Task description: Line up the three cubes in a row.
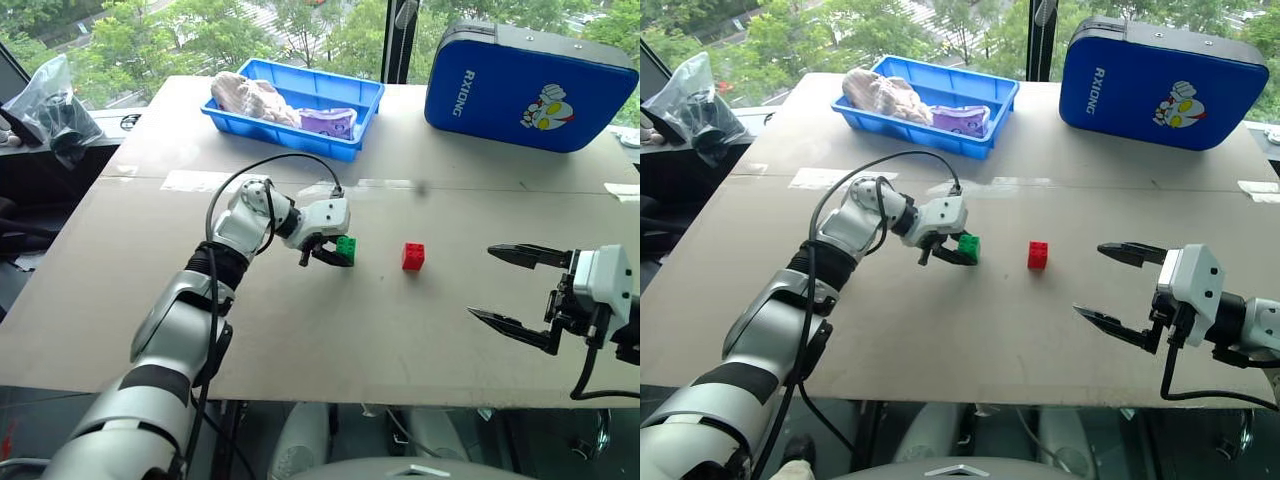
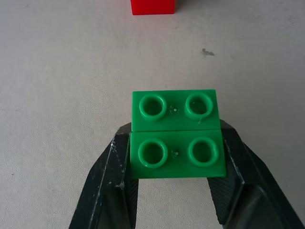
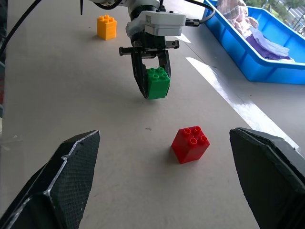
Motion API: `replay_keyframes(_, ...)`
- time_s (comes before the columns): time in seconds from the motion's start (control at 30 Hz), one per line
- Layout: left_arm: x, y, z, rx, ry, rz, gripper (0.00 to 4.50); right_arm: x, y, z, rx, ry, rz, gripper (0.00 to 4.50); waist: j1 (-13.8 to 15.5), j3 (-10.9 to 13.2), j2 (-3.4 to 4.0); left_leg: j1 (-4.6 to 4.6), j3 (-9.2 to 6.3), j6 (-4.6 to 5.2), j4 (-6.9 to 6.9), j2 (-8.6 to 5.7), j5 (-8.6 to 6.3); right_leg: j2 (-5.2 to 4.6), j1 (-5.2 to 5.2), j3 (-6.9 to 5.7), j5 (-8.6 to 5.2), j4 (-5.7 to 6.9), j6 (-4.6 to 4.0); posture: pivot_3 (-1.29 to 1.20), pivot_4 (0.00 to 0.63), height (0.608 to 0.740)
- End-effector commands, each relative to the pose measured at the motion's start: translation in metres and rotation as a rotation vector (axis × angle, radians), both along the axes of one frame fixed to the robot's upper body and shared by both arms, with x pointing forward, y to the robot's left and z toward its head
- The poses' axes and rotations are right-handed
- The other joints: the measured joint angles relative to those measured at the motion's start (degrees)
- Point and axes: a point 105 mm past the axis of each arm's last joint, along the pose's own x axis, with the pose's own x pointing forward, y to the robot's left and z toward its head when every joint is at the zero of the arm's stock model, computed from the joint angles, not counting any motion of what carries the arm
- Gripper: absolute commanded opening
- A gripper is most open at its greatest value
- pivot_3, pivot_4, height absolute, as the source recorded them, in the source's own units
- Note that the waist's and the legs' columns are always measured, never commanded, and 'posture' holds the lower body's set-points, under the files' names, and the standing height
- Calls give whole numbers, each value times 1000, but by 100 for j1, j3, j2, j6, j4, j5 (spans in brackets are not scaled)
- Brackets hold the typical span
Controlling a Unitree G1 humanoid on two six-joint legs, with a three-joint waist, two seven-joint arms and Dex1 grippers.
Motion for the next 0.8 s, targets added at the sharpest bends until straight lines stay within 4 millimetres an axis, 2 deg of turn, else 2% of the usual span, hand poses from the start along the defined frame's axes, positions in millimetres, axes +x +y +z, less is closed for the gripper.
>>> replay_keyframes(0.03,-2,-2,4,-4,-13,-6,1335,-3,0,7,-11,-44,13,4500,0,0,0,1,0,0,0,1,0,1,0,-1,0,1,1,0,150,740)
replay_keyframes(0.33,1,3,0,-2,-11,51,1335,-2,-1,6,-1,-44,14,4500,4,0,0,1,-3,0,6,1,0,1,1,-2,0,8,1,0,150,740)
replay_keyframes(0.73,7,-2,-3,1,-30,69,1335,0,0,8,11,-56,6,4500,8,0,0,-1,-3,0,33,2,0,1,5,-1,0,19,3,0,150,740)
replay_keyframes(0.77,7,-2,-3,-2,-28,71,2343,-1,0,8,10,-55,7,4500,9,0,0,-1,-3,0,35,2,0,1,6,-2,0,20,3,0,150,740)
replay_keyframes(0.8,7,-3,-3,-8,-26,75,2623,-1,0,8,9,-55,7,4500,10,0,0,-1,-4,0,39,2,0,1,8,-2,0,21,4,0,150,740)
